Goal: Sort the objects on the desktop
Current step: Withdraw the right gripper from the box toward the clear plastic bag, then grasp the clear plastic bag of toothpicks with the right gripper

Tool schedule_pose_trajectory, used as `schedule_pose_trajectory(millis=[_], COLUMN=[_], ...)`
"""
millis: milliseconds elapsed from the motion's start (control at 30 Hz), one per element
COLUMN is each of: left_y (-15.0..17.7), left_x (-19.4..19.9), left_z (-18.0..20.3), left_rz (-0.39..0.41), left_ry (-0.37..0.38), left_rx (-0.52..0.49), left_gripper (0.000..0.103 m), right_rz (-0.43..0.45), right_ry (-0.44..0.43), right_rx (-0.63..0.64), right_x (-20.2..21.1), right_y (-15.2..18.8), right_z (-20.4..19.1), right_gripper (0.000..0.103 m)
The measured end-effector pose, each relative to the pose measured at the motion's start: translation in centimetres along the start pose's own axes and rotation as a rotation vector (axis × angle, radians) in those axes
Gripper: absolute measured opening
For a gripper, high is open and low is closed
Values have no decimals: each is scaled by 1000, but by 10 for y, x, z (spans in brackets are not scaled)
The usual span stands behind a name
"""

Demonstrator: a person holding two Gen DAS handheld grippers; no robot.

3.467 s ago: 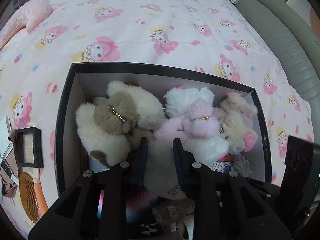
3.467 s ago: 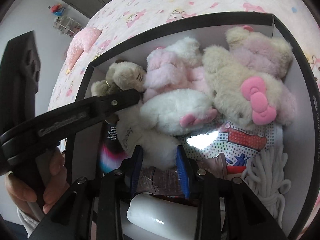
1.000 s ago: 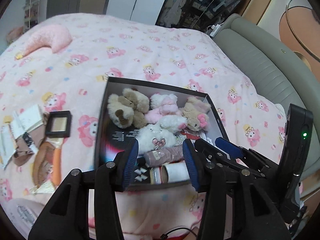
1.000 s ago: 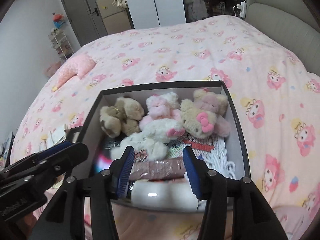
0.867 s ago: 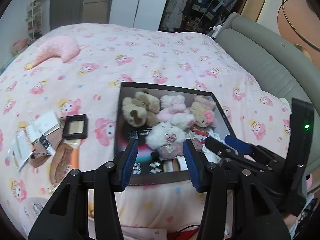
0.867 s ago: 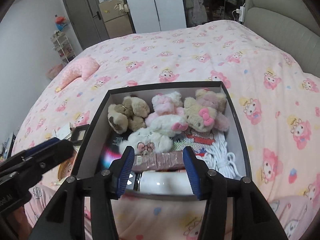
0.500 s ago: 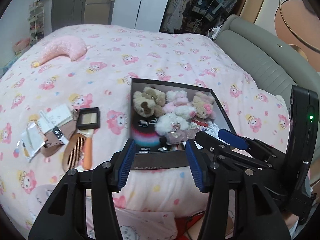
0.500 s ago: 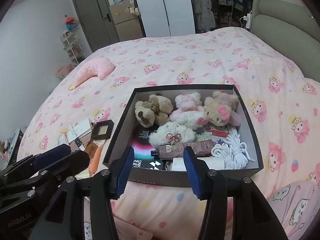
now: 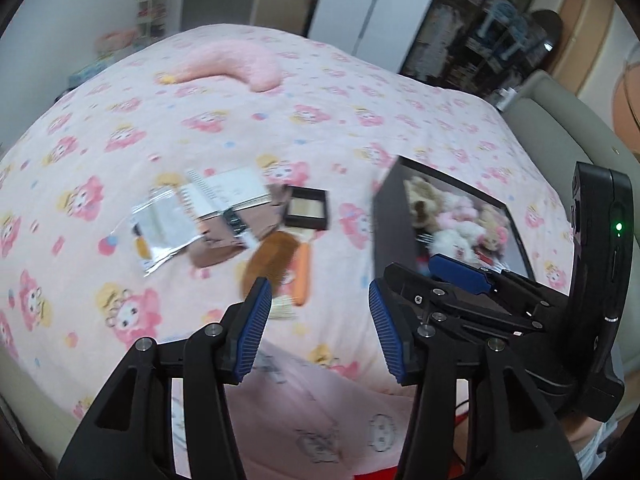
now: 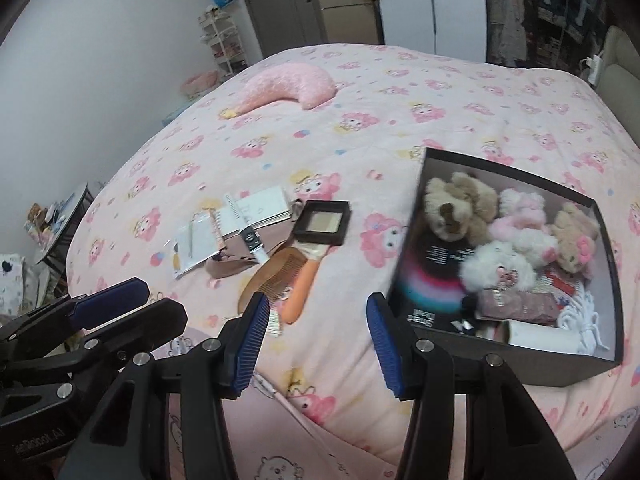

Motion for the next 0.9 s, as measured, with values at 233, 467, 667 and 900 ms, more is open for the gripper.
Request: schedule_pose_trajectory(millis=[233, 467, 667, 900], left_y=[16, 28, 39, 29], left_x=[-17, -62, -98, -117], left_z=[-64, -126, -188, -225], left_rz=[-6, -65, -92, -21], left_ry=[4, 21, 7, 55], left_rx=[128, 243, 385, 482], left_gripper=[50, 50, 50, 36], right_rz=[-92, -255, -298, -278], right_ry=[-41, -122, -82, -102], right_rx=[126, 133, 129, 195], right_x=[-50, -116, -160, -206], right_y=[1, 4, -7, -34], right_z=[-62, -87, -92, -125], right_gripper=[47, 46, 46, 46])
Point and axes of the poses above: each gripper's, at about its wrist camera, not at the fingertips, and x roughly against the way its jaws point, z to its right, y to its underside, the point moved 4 cm from there along -x, roughly the way its jaws point, and after that the axes turned 11 degrees about -x, right-handed, at the moved point
